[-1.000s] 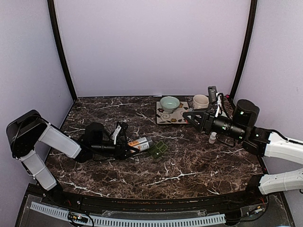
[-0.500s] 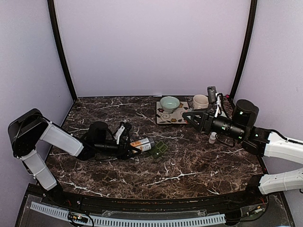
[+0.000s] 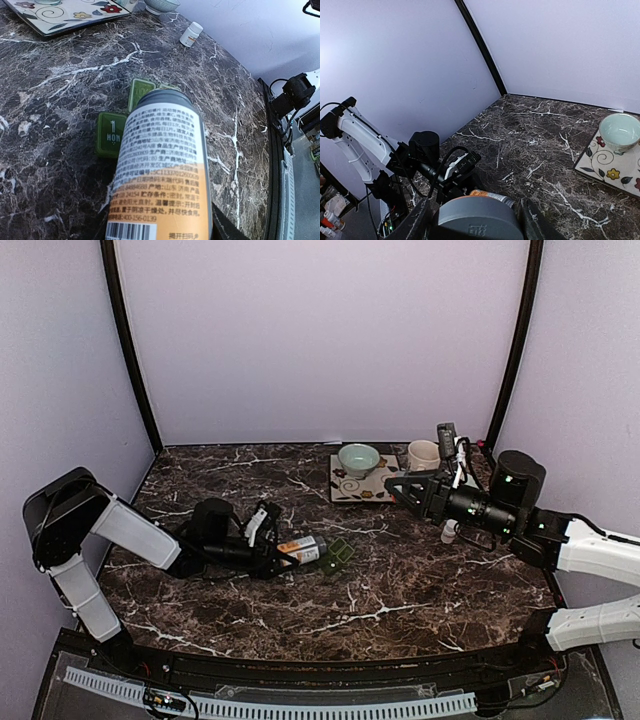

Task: Sort the pills into containers
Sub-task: Pour the pill into the compartment of the pill container.

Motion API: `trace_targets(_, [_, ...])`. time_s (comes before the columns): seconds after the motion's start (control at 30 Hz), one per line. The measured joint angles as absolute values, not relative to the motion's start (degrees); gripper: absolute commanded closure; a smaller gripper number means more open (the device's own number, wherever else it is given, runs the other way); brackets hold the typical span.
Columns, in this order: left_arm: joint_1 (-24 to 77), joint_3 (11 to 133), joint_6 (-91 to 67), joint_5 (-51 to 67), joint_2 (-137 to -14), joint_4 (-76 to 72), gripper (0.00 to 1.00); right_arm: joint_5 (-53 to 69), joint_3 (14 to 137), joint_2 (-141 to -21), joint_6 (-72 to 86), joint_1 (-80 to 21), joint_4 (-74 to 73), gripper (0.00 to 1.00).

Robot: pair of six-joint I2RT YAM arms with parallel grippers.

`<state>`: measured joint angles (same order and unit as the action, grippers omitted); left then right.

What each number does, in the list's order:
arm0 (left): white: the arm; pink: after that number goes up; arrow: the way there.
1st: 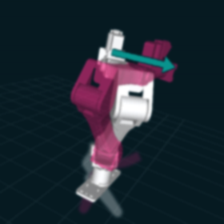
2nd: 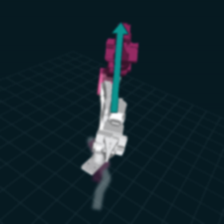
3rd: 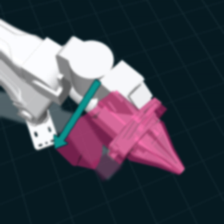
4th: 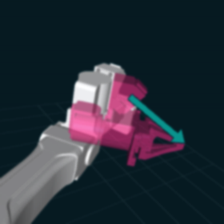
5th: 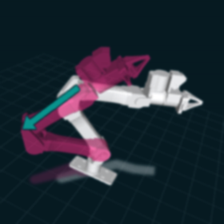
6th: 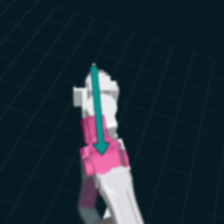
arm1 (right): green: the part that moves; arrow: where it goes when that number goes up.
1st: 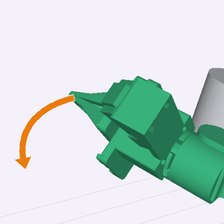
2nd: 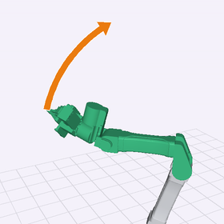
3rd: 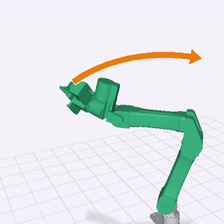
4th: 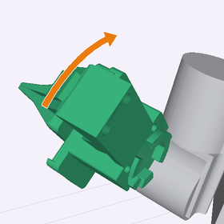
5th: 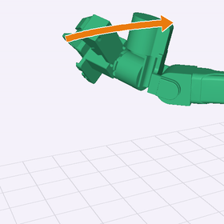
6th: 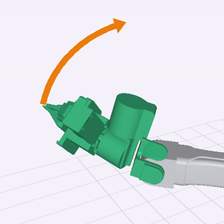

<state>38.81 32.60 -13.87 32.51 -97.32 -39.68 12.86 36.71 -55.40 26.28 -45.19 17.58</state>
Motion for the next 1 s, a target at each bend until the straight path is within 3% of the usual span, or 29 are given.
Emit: trace_targets(1.0, [39.79, 35.20, -11.57, 29.26, -97.49, -32.69, 1.00, 12.84, 36.71, -55.77, 26.37, -45.19, 17.58, 0.58])
